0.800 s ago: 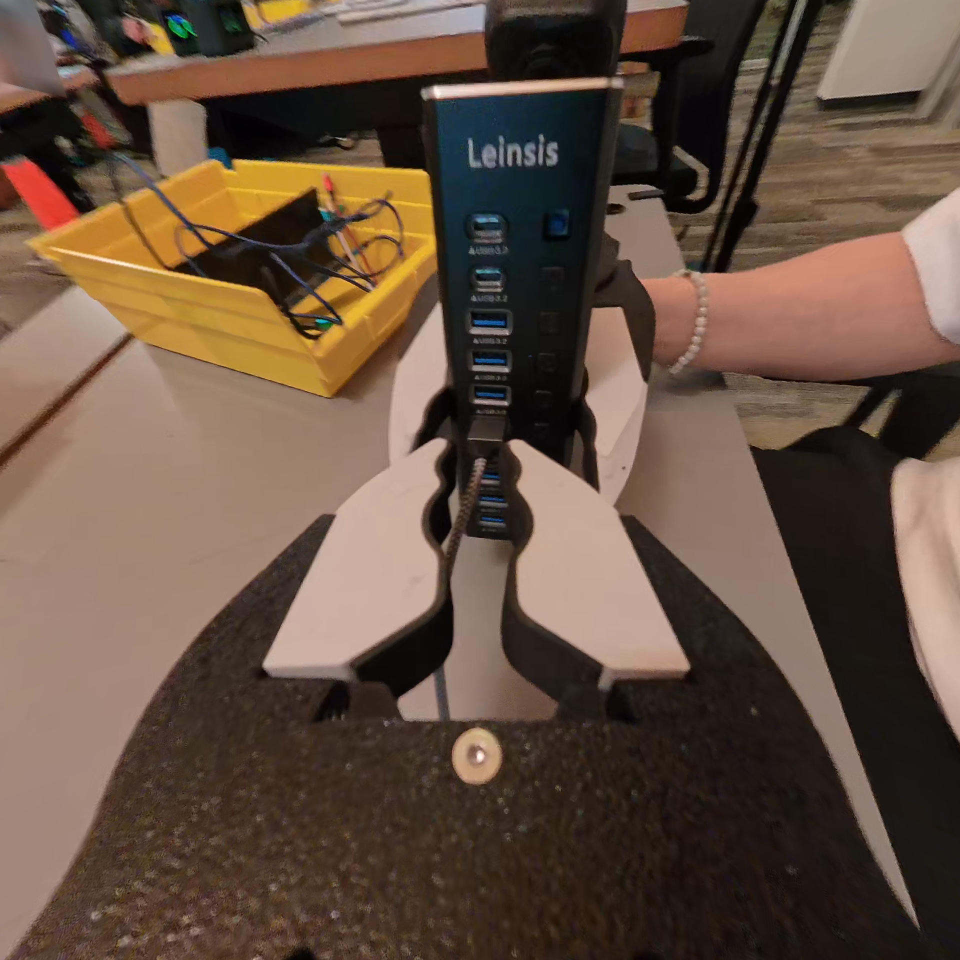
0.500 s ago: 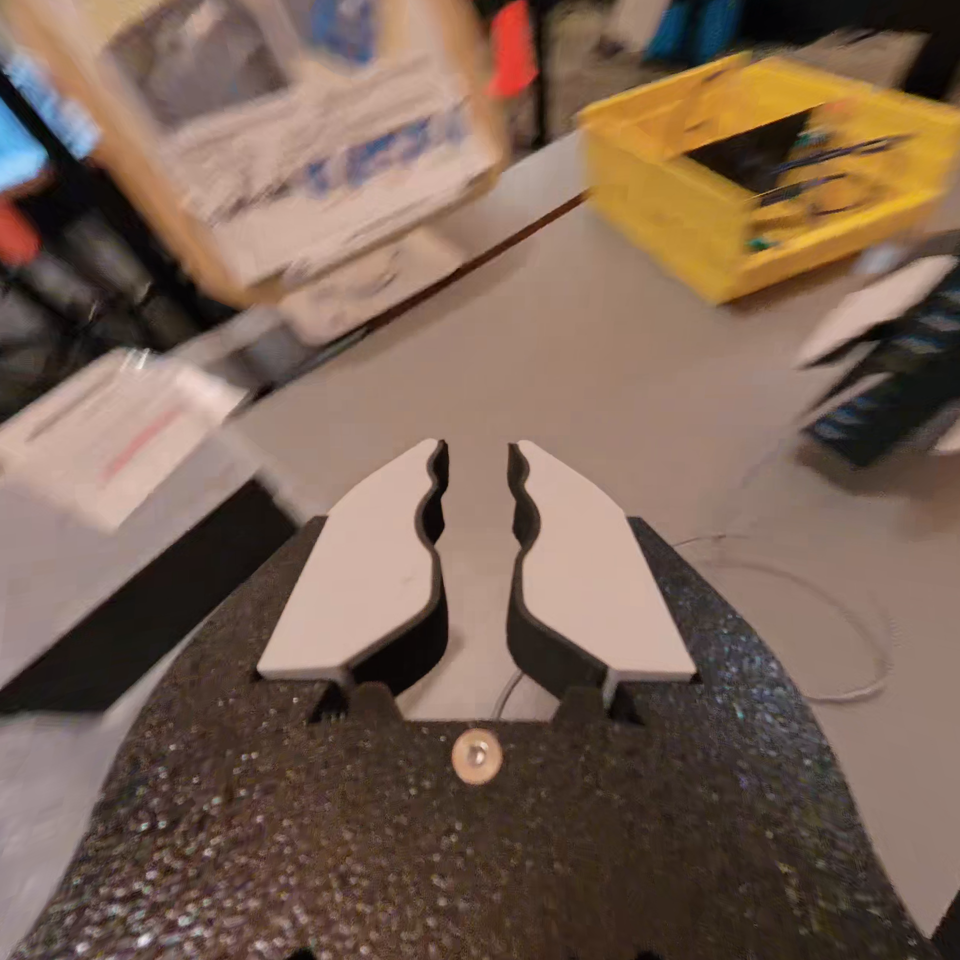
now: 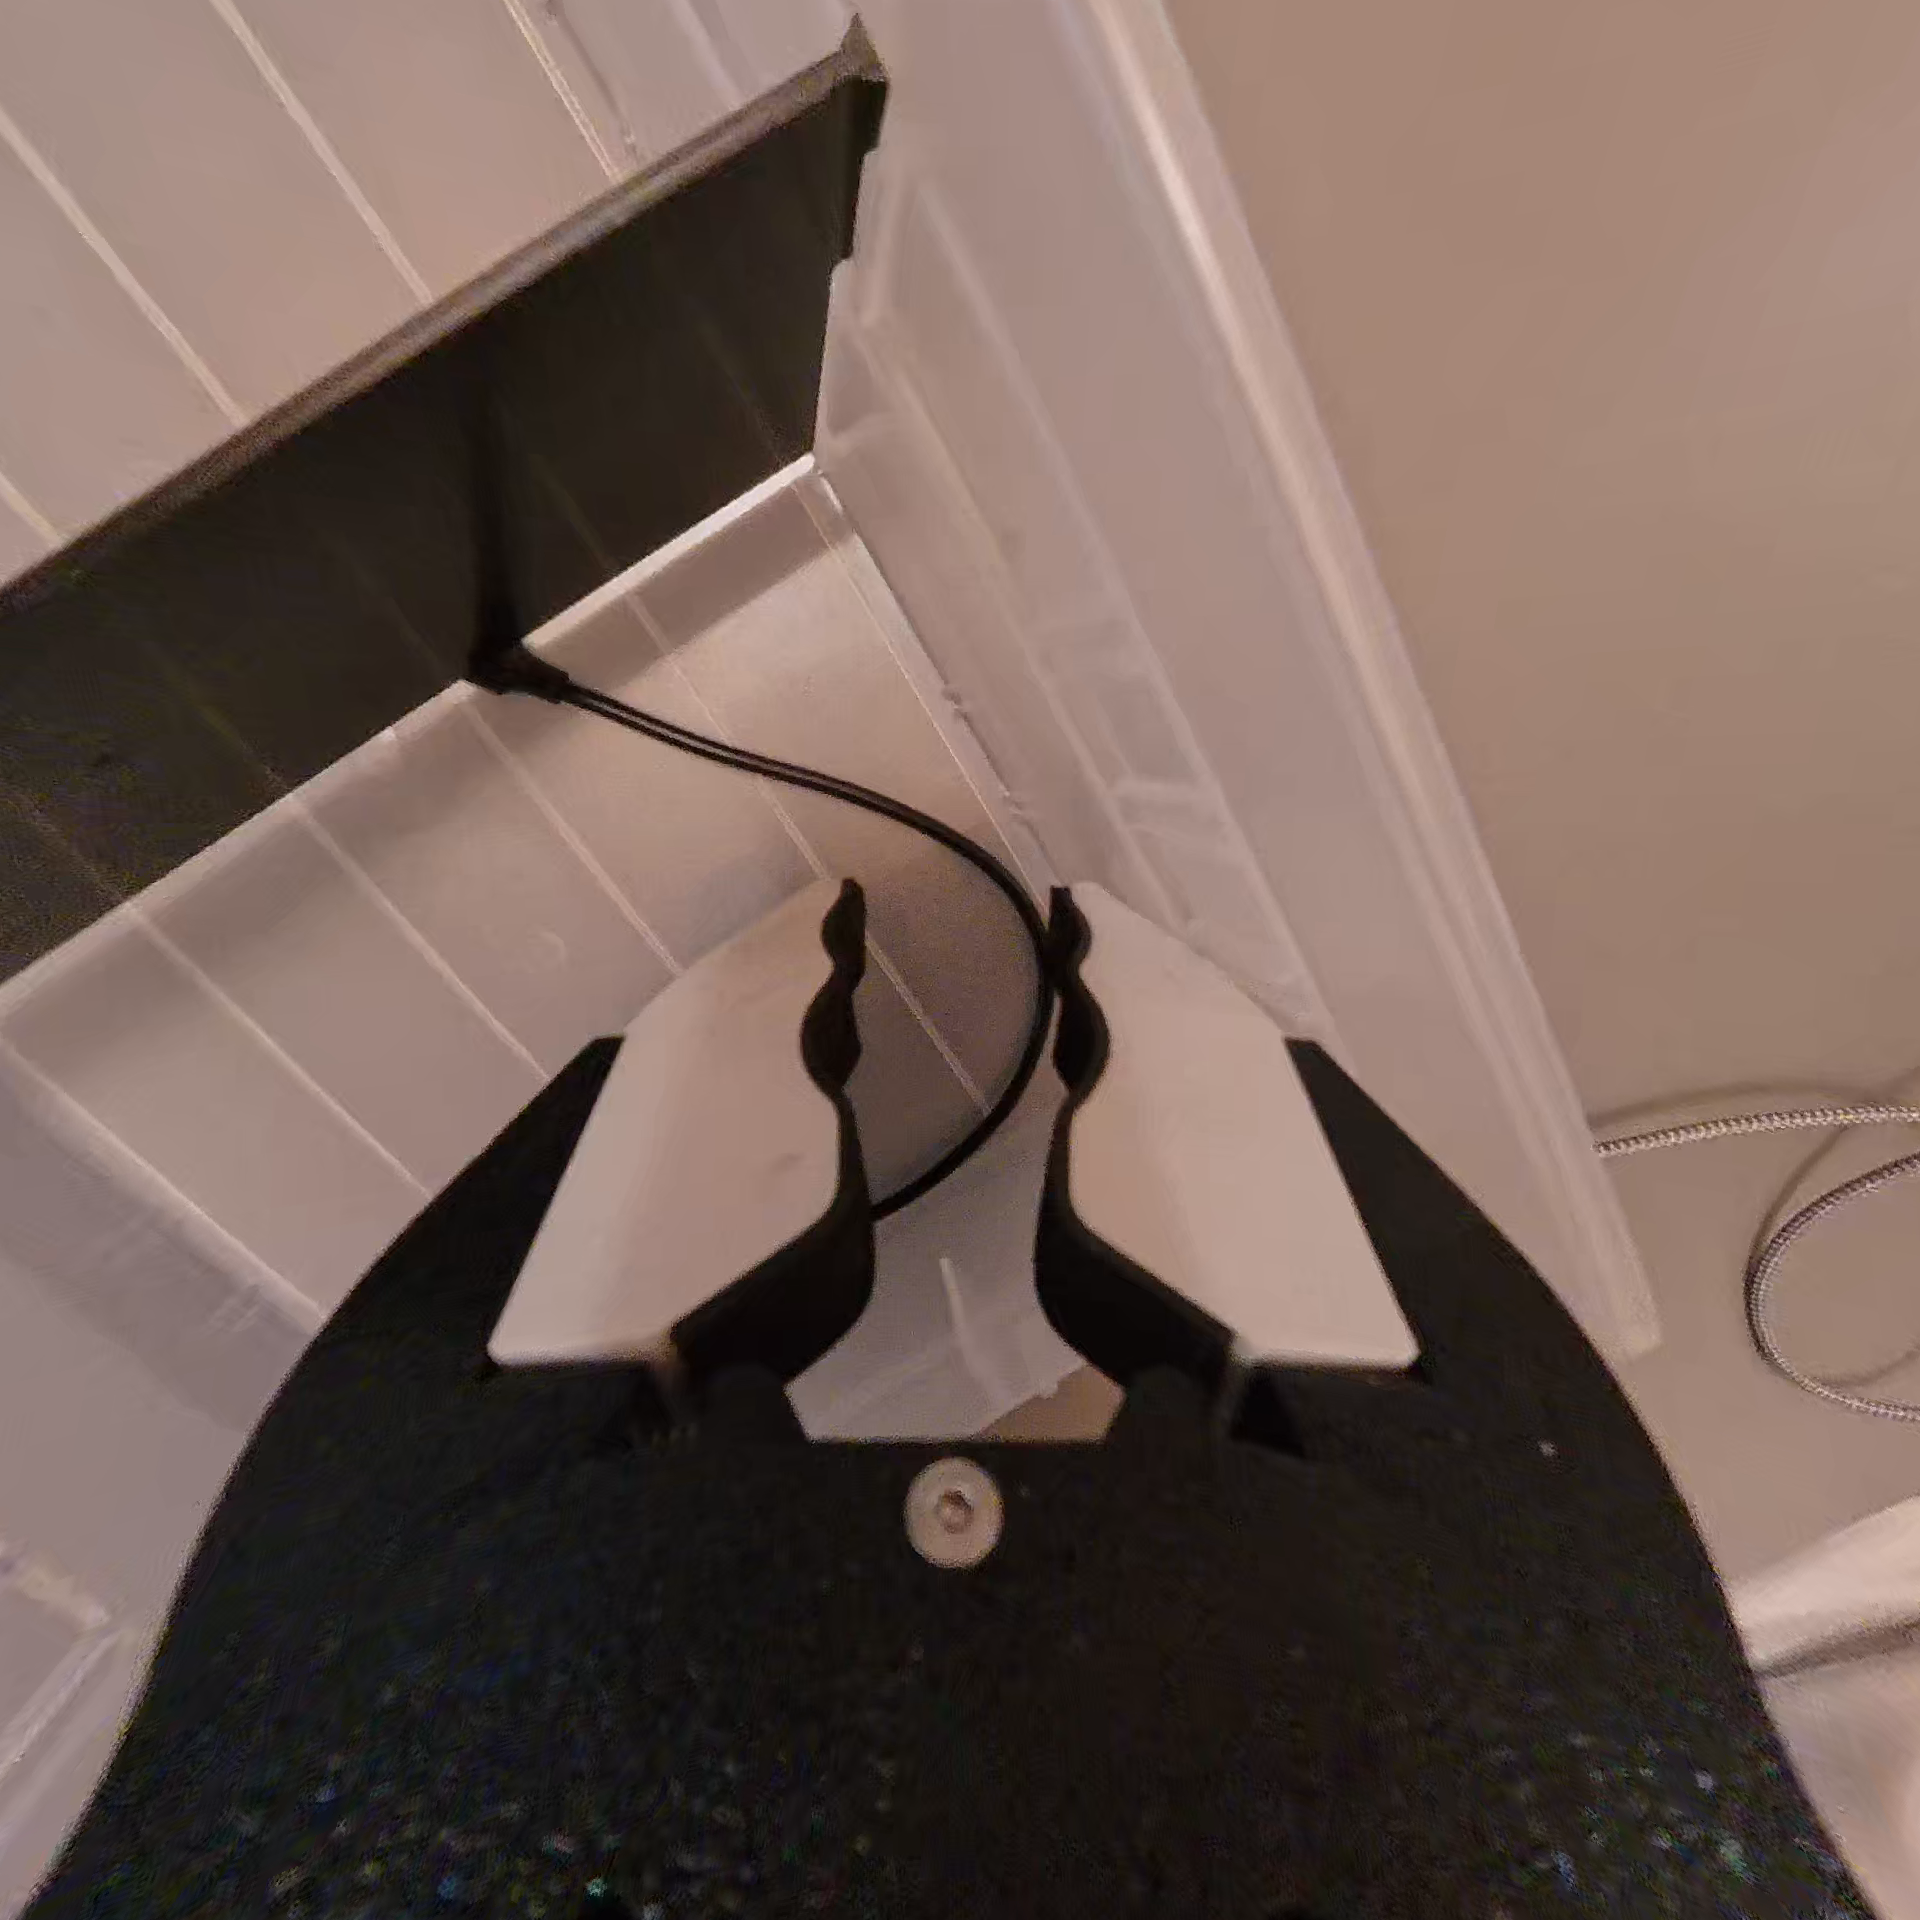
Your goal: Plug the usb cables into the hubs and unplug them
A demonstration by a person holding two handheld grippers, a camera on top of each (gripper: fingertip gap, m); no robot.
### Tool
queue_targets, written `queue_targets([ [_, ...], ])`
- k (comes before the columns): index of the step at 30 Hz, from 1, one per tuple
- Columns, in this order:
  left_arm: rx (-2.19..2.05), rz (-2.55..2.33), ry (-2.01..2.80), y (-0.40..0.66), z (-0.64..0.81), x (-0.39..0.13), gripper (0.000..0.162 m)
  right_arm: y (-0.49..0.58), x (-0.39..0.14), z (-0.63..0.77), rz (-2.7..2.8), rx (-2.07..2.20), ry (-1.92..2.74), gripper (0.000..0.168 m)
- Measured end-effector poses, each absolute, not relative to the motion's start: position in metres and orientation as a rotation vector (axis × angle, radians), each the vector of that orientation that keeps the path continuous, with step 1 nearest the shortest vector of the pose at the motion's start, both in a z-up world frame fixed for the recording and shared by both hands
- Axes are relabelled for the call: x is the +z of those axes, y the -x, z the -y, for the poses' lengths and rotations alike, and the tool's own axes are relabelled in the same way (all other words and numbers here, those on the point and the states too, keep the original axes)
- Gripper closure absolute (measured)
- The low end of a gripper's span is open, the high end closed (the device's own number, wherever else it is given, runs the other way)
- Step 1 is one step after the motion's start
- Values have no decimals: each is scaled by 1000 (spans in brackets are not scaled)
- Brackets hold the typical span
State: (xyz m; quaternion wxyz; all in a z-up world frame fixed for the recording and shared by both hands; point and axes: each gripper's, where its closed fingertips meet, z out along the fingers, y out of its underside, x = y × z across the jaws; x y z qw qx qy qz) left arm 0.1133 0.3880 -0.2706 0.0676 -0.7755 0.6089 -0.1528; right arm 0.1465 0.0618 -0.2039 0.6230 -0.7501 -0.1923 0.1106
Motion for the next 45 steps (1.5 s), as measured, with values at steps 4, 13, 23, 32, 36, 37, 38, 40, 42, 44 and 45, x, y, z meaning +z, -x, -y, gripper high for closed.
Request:
queue_targets([
  [4, -402, -1902, 2369, -113, -384, -275, 133, -145, -206, -61, 457, 245, 1730, 96],
  [13, -168, -1845, 2243, -119, -411, -288, 162, -144, -205, -61, 460, 255, 1730, 96],
  [23, -354, -1794, 2074, -131, -416, -255, 162, -143, -207, -60, 476, 228, 1735, 96],
  [32, -346, -1805, 2279, -122, -413, -263, 122, -141, -209, -60, 481, 251, 1748, 96],
  [36, -359, -1616, 2455, -132, -421, -276, 106, -141, -209, -60, 483, 255, 1747, 96],
  [37, -319, -1598, 2471, -131, -425, -281, 106, -141, -208, -60, 481, 256, 1747, 96],
  [38, -241, -1600, 2487, -127, -428, -286, 106, -141, -208, -60, 481, 260, 1746, 96],
  [40, -125, -1613, 2434, -125, -437, -287, 105, -141, -208, -59, 479, 263, 1745, 96],
  [42, -150, -1705, 2405, -126, -428, -288, 139, -141, -208, -60, 478, 267, 1747, 96],
  [44, -164, -1787, 2340, -127, -424, -288, 153, -141, -209, -60, 479, 269, 1750, 96],
  [45, -170, -1823, 2307, -127, -423, -288, 157, -141, -209, -60, 480, 267, 1751, 96],
])
